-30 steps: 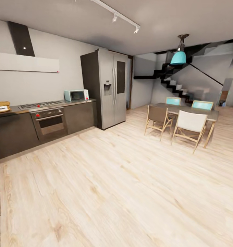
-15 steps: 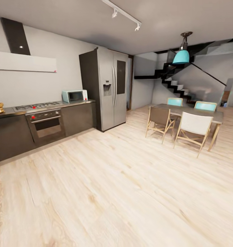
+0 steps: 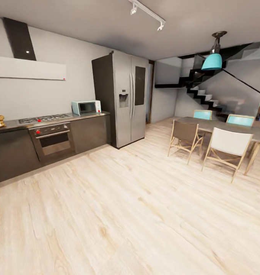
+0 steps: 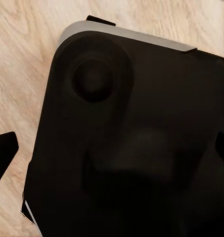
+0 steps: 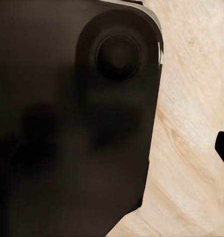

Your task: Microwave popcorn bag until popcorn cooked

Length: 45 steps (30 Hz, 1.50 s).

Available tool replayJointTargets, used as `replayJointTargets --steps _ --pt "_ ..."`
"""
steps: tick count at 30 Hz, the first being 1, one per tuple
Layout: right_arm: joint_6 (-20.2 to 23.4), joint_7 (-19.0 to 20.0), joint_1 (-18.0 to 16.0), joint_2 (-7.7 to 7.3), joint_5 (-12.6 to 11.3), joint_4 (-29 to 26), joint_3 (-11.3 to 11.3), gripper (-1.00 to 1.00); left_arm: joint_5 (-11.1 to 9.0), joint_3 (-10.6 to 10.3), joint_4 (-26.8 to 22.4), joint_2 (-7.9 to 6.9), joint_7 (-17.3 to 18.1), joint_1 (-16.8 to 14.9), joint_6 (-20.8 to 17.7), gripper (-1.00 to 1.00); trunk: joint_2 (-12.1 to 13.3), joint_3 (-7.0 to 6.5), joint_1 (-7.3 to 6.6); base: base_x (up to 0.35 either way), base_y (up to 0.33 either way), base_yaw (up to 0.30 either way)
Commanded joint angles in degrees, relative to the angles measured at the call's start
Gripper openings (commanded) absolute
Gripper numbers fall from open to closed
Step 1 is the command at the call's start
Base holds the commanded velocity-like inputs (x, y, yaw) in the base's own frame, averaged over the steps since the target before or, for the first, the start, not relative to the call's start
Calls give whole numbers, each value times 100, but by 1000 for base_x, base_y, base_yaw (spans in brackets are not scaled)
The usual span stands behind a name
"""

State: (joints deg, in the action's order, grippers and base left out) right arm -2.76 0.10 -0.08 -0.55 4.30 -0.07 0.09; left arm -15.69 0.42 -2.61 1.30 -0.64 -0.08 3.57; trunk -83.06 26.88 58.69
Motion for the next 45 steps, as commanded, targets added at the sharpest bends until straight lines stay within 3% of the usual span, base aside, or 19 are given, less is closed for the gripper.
replayJointTargets --steps 1,10,45 --pt "-14 0 -1 -2 45 -1 -2 100 -21 2 -2 2 -7 -1 13 100 -2 5 3 323 0 261" --pt "-14 -1 -1 9 45 7 -22 100 -23 2 6 2 -7 -1 4 100 -2 5 3 323 0 226" --pt "-9 -1 -1 -10 -16 15 -58 100 -39 2 15 -7 -15 -1 -58 100 -2 5 3 323 0 2"
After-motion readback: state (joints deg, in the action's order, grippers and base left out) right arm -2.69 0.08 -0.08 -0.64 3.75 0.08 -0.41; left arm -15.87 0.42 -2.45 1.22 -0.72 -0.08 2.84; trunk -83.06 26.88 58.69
